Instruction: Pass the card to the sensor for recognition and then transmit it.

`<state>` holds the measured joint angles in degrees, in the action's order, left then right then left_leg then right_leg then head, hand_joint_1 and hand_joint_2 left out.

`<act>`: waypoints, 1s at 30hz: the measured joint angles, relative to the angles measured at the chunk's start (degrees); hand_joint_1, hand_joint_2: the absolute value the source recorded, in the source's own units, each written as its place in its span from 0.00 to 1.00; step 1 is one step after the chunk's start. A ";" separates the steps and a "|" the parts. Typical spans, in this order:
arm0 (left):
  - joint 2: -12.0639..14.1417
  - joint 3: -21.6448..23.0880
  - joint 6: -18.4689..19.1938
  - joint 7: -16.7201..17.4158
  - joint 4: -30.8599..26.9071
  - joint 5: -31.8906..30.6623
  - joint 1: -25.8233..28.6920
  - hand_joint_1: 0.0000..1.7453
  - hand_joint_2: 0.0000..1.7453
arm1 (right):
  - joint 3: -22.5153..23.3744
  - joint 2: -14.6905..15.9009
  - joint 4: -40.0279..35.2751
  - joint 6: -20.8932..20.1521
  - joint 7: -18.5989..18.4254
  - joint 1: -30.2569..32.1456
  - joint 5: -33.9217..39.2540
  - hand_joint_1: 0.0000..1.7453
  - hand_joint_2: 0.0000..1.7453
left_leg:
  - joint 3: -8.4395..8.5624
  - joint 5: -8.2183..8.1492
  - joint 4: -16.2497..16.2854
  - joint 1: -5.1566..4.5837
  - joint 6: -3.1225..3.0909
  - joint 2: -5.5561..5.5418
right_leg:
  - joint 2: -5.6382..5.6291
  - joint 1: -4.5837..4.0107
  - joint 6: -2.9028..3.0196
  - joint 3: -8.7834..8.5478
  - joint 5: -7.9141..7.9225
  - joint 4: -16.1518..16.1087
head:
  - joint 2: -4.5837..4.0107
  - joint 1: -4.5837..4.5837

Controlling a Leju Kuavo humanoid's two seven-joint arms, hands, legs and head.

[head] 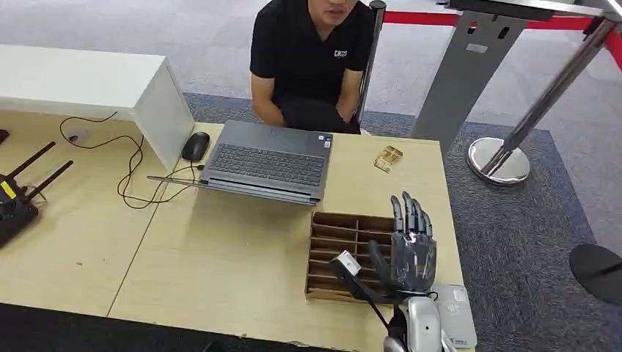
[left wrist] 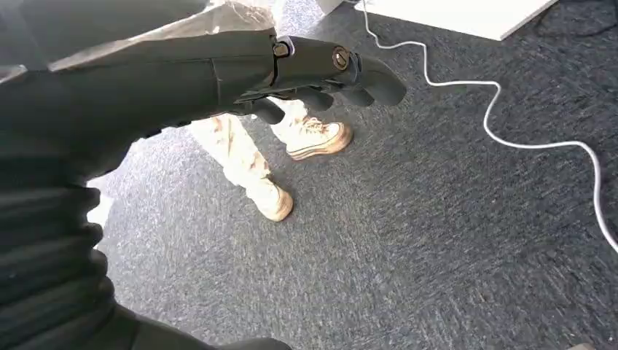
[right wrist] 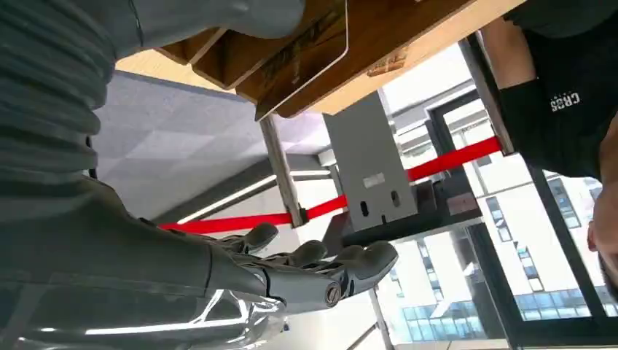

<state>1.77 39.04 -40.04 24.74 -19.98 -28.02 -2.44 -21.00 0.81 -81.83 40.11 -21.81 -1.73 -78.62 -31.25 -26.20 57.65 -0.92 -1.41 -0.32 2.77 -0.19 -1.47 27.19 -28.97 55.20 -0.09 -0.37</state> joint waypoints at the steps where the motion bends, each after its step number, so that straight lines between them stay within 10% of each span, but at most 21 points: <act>1: 0.00 0.00 0.00 0.00 0.00 0.00 0.00 0.00 1.00 | 0.00 0.00 0.00 0.02 0.02 0.00 0.00 0.20 1.00 | 0.00 0.00 0.00 0.00 0.00 0.00 | 0.00 0.00 0.00 0.00 0.00 0.00 | 0.00 -0.02; 30: 0.00 -0.07 0.00 -0.50 0.00 -0.39 0.03 0.00 1.00 | 0.07 0.13 1.68 0.02 -1.48 -0.25 1.05 0.29 1.00 | 0.00 0.00 0.00 0.00 0.00 0.00 | 0.00 0.00 0.00 0.00 0.00 0.00 | 0.00 -0.02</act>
<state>1.77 38.97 -40.04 24.24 -19.98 -28.41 -2.41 -20.94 0.94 -80.15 40.13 -23.30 -1.98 -77.57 -31.25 -26.20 57.65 -0.92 -1.41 -0.32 2.77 -0.19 -1.47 27.19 -28.97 55.20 -0.09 -0.39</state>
